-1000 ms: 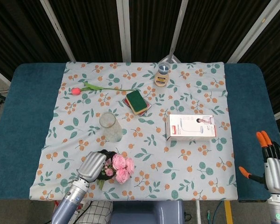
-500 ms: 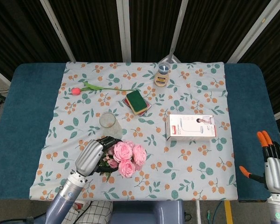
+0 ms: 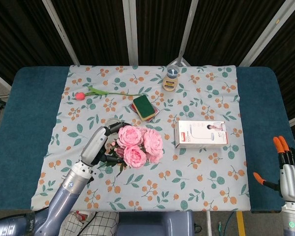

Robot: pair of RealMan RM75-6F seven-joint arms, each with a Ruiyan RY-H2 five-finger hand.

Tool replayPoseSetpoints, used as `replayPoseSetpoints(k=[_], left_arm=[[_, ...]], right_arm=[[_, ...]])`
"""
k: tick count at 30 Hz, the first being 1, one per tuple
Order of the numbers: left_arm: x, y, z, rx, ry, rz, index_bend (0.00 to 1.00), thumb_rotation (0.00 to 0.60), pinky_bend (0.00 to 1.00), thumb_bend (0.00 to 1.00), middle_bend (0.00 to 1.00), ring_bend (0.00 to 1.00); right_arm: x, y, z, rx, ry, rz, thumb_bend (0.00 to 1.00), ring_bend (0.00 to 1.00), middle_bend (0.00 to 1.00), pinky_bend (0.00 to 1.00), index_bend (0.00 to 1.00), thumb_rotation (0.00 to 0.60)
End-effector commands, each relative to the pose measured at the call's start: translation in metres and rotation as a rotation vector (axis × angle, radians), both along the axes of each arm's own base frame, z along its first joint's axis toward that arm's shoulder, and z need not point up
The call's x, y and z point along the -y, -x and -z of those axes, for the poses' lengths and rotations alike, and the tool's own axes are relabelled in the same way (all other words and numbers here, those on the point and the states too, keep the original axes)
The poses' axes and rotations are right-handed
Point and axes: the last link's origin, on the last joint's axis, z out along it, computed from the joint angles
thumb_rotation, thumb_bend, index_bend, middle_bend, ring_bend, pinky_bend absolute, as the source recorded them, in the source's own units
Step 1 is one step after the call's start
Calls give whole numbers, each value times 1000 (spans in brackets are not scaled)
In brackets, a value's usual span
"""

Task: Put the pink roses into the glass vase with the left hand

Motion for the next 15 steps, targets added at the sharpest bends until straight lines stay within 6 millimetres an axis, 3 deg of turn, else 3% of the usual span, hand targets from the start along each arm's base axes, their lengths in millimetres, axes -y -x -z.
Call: replayPoseSetpoints(k=[1,15], left_arm=[[-21,-11,-4,13,9,38,388,600,515,316,455,377],[-62,-24,-18,70,8,125,382,600,512,316,448,377]], right_arm=[[3,1,0,12,17,-4,69,84,0,1,0,600],[15,17,-1,46,58,-16,69,84,0,1,0,600]])
